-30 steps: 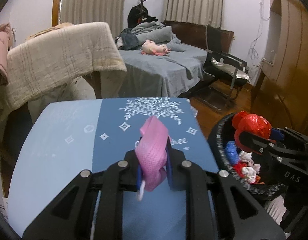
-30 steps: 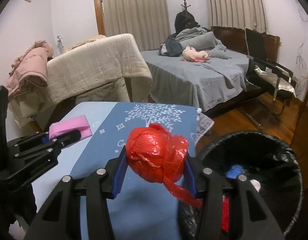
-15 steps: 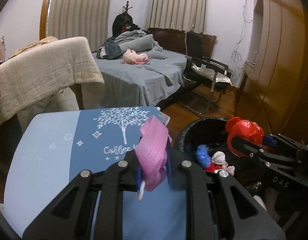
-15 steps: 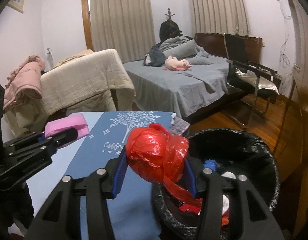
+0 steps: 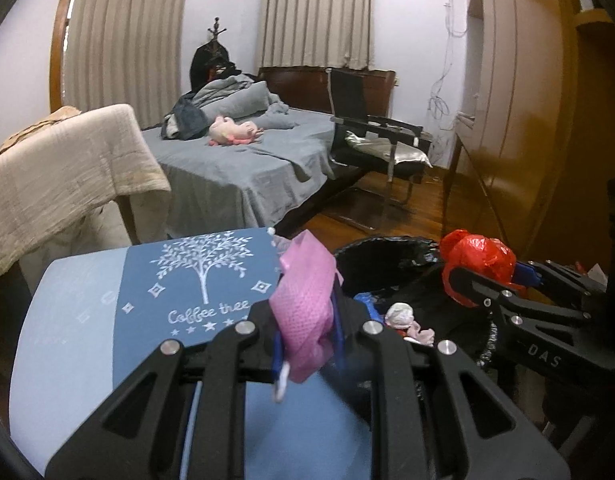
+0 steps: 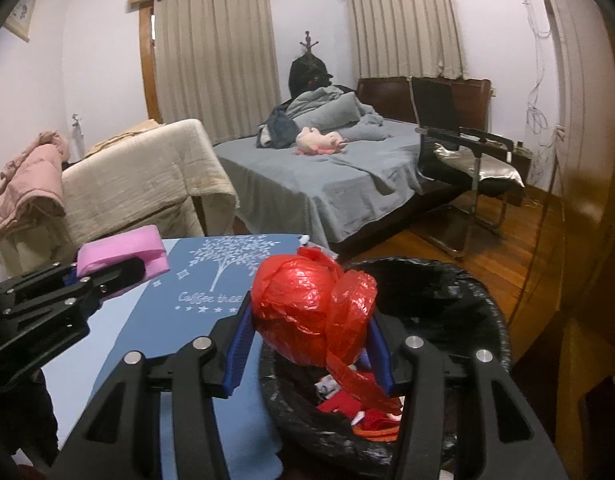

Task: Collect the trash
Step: 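Carry the red bag and pink mask over the bin with both grippers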

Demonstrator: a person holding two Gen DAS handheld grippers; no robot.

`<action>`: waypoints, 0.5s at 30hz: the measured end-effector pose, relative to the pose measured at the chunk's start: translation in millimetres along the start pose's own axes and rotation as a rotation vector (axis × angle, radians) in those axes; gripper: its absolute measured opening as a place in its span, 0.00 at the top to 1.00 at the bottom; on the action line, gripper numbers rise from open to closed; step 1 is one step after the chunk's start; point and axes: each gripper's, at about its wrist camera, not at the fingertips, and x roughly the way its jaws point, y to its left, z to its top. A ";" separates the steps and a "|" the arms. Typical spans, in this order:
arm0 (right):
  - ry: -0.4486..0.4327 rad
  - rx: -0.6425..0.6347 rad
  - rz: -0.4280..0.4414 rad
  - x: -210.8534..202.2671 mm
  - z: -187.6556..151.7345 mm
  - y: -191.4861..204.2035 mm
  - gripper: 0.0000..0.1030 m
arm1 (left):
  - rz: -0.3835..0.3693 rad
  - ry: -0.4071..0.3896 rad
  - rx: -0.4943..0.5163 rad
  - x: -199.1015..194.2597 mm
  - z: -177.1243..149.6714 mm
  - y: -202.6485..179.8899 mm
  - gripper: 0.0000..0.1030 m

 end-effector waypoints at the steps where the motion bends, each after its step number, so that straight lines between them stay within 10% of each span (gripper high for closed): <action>1: -0.003 0.004 -0.009 -1.6 0.1 -4.3 0.51 | -0.007 -0.001 0.007 1.2 0.8 -4.4 0.83; 15: 0.000 0.052 -0.106 -3.3 -2.0 -51.9 0.51 | -0.104 0.008 0.067 40.1 9.4 -43.6 0.83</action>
